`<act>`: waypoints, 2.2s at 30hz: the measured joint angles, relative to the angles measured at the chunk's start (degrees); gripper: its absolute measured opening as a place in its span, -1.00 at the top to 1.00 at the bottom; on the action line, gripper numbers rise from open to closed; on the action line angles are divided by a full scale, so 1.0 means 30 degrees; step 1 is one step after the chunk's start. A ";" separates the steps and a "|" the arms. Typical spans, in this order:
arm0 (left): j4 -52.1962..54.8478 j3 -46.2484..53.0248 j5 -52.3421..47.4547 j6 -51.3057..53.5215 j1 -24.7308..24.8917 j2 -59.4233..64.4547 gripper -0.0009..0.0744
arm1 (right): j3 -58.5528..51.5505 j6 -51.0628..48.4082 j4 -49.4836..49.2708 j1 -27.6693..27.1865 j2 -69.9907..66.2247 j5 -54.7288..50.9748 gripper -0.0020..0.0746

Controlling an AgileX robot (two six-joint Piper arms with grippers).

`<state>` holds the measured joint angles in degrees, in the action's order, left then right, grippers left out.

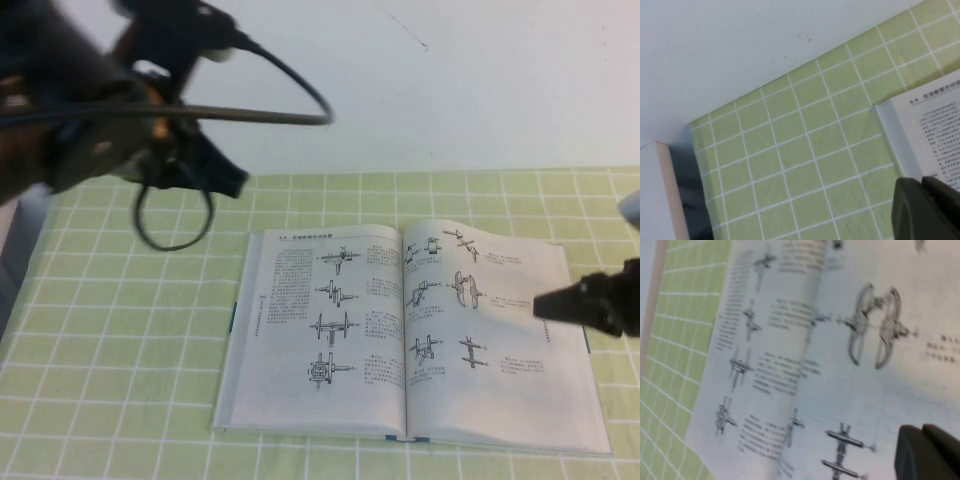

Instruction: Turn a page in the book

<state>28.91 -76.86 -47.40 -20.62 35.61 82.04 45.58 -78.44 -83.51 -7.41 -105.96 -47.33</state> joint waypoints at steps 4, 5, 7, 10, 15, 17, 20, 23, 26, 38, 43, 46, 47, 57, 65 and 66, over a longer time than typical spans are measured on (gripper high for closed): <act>-0.1134 0.2913 0.2347 0.0293 -0.1240 -0.2935 0.99 | -0.0111 -0.0366 0.0232 0.0000 0.3236 0.0313 0.95; -0.1218 0.3796 0.2859 0.0323 -0.1433 -0.3782 0.99 | -0.0113 -0.0516 0.0345 0.0000 0.4146 0.0495 0.95; -0.1222 0.5396 0.3675 0.0323 -0.1673 -0.5611 0.99 | -0.0143 -0.0965 0.0683 0.0000 0.5785 0.0945 0.95; -0.1263 0.8034 0.5002 -0.0071 -0.1654 -0.8233 0.99 | -0.0159 -0.1311 0.1216 0.0000 0.8245 0.1912 0.95; -0.1306 1.1499 0.6420 -0.1333 -0.1654 -1.2432 0.99 | -0.0635 -0.1462 0.1506 0.0000 1.2351 0.3938 0.95; -0.1306 1.2736 0.6817 -0.1661 -0.1654 -1.4147 0.99 | -0.1022 -0.1689 0.1540 0.0000 1.3740 0.4426 0.95; -0.1335 1.4477 0.7434 -0.1927 -0.1654 -1.6213 0.99 | -0.1894 -0.2245 0.1579 0.0000 1.5880 0.5159 0.95; -0.1381 1.5964 0.8390 -0.2392 -0.1654 -1.7880 0.99 | -0.3073 -0.2416 0.1579 0.0000 1.8022 0.6047 0.95; -0.1381 1.7276 0.9762 -0.2727 -0.1654 -1.9302 0.99 | -0.4339 -0.3027 0.1579 0.0000 2.0383 0.6882 0.95; -0.0985 2.0745 1.1641 -0.3018 -0.1654 -2.0495 0.99 | -0.7774 -0.4764 0.1579 0.0000 2.5692 0.8033 0.95; -0.0985 2.1144 1.1277 -0.3028 -0.1654 -2.0495 0.99 | -0.7816 -0.4802 0.1416 0.0000 2.5692 0.8157 0.95; -0.0985 2.1144 1.0917 -0.3028 -0.1654 -2.0495 0.99 | -0.7816 -0.4802 0.1226 0.0000 2.5692 0.8197 0.95; -0.0985 2.1144 1.0848 -0.3028 -0.1654 -2.0495 0.99 | -0.7816 -0.4829 0.1179 0.0000 2.5692 0.8227 0.95; -0.0985 2.1144 1.0735 -0.3028 -0.1654 -2.0532 0.99 | -0.7816 -0.4873 0.1031 0.0000 2.5692 0.8227 0.95; -0.0985 2.1144 1.0735 -0.3061 -0.1654 -2.0532 0.99 | -0.7816 -0.4755 0.0732 0.0000 2.5692 0.7249 0.95; -0.0985 2.1144 1.0735 -0.3098 -0.1654 -2.0532 0.99 | -0.7816 -0.4658 0.0646 0.0000 2.5692 0.7207 0.95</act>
<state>25.95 -13.42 -15.20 -29.92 30.65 20.44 22.13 -92.41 -81.58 -7.41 -28.88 -25.71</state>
